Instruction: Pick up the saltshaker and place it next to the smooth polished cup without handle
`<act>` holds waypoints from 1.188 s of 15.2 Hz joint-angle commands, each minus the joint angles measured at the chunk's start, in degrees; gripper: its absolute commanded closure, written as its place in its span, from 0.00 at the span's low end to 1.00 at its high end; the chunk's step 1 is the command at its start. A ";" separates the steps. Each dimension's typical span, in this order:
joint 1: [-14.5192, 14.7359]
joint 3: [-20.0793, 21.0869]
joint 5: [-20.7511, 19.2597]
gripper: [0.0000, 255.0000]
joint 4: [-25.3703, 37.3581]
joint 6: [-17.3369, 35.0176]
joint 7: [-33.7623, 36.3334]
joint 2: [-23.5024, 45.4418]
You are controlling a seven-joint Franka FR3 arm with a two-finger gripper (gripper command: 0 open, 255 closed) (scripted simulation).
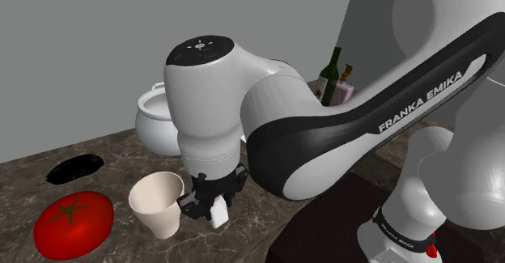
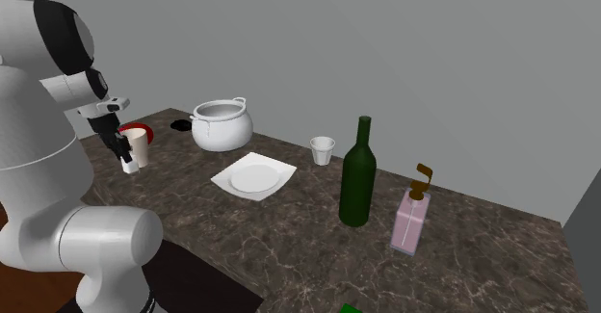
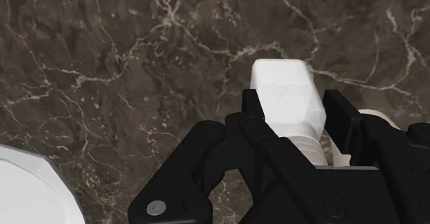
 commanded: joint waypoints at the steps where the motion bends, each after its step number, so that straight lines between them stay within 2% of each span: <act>1: 0.00 0.09 -0.52 1.00 -0.96 1.57 0.57 0.71; 6: -0.05 0.20 -2.25 1.00 -2.51 5.02 2.15 3.04; 14: -0.04 0.20 -2.25 1.00 -2.51 5.02 2.15 3.04; 15: -0.04 0.20 -2.25 0.00 -2.51 5.02 2.15 3.04; 18: -0.04 0.20 -2.25 0.00 -2.51 5.02 2.15 3.04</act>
